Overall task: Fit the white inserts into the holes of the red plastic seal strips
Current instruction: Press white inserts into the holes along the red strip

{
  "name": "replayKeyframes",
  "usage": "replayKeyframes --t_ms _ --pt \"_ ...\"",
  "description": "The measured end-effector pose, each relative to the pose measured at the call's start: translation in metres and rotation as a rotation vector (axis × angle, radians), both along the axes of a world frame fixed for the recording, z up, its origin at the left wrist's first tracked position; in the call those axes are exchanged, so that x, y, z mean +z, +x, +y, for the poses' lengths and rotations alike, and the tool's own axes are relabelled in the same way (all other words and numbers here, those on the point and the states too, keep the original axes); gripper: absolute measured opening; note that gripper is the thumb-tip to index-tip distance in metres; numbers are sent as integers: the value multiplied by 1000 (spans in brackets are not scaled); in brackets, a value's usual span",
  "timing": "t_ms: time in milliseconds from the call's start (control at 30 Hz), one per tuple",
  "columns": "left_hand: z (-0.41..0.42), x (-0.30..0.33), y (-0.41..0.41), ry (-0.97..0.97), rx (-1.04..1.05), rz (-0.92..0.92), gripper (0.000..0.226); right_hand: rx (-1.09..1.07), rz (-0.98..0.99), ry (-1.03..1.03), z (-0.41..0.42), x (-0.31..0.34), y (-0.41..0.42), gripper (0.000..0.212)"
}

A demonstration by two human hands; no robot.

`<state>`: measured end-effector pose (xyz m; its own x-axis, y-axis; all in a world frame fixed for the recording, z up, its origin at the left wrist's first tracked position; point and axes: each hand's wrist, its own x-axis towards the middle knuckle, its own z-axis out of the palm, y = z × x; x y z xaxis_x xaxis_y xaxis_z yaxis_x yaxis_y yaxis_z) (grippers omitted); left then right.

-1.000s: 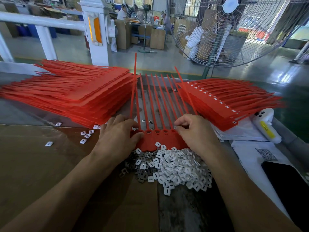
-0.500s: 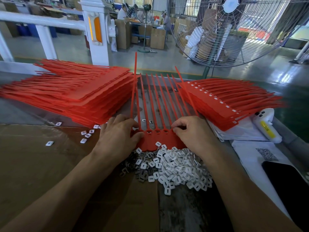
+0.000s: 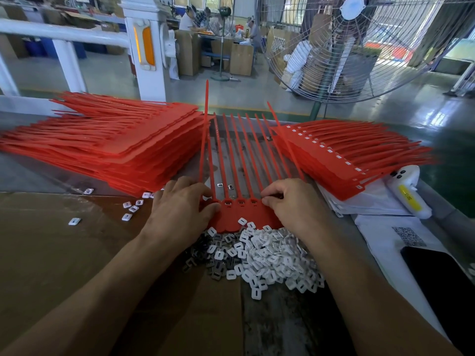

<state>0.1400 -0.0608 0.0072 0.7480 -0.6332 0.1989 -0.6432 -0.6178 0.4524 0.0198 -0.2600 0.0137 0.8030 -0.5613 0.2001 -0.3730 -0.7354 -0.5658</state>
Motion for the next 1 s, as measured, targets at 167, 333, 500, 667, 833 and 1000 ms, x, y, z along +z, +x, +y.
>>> replayKeyframes --t_ms 167,333,500,667,833,1000 --pt "-1 0 1 -4 -4 2 40 4 15 53 -4 -2 -2 16" --pt "-1 0 1 1 -6 -3 41 -24 -52 83 -8 -2 -6 19" --pt "-1 0 0 6 -3 -3 41 -13 -6 21 -8 -1 -9 16" --pt "-1 1 0 4 -5 1 41 27 47 -62 -5 1 -11 17" --pt "-1 1 -1 3 -4 -1 39 45 17 -75 -1 6 -12 15" --pt "0 1 -1 1 -5 3 39 179 6 -6 11 12 -15 7"
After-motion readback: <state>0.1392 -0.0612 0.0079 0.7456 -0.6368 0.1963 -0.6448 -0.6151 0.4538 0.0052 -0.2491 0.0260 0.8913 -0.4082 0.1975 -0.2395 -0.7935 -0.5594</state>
